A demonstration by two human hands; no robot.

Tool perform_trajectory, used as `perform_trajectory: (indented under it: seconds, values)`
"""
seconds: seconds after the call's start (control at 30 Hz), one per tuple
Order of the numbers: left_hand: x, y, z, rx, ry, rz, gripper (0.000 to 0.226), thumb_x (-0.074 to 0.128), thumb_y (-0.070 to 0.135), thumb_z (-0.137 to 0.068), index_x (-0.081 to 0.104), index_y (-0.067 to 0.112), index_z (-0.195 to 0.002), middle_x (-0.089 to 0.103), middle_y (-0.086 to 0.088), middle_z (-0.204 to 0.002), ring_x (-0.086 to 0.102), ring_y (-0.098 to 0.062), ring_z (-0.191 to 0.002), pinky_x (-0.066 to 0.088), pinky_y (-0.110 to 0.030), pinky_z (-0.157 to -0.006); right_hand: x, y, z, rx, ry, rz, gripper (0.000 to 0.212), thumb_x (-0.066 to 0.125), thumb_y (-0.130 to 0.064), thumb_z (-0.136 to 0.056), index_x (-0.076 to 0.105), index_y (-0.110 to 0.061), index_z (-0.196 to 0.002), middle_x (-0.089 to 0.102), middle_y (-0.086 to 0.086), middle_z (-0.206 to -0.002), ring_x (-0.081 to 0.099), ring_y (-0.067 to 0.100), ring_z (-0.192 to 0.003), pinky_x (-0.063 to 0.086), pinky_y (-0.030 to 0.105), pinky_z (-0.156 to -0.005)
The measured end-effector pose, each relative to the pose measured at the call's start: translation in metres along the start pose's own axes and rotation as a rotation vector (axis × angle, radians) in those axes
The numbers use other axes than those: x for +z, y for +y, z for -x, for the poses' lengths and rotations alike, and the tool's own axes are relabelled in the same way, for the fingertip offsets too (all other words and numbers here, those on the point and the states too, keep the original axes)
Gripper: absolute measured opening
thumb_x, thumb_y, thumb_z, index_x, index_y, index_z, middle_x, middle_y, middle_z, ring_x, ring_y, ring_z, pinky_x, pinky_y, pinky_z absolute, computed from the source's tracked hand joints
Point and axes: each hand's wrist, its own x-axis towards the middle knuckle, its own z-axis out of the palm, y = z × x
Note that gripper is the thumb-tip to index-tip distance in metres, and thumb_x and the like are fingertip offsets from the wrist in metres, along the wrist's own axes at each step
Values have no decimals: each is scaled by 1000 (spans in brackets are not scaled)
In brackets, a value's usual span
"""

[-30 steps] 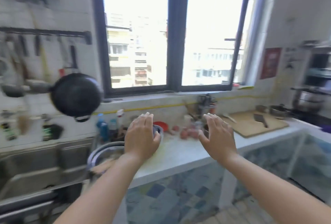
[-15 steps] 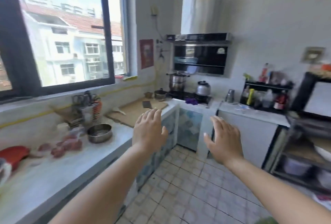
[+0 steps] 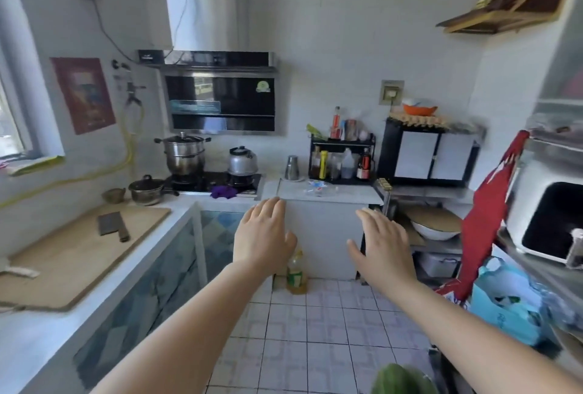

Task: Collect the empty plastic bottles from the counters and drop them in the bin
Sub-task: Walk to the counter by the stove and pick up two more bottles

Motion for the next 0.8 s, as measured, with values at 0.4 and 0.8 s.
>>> perform_trajectory:
  seconds: [0.4,0.8]
  values:
    - [97,-59,-136,4,-62,64,61,49,33,-88,27,15,-142,32,-3,-152,30,-22,-138,24,-35,-114,86,29,-122,110,-5,44,62,47,-39,-90,27,-16,-144,30,0,-152,23,19,-141,18,39,-115]
    - [214,-72,-311,-43,-100,33,60,47,31,-88,27,14,-142,33,-4,-151,28,-22,-138,24,-36,-115,181,116,-300,41,-54,73,62,43,-43,-92,25,-16,-145,31,0,-152,23,18,-141,18,38,-115]
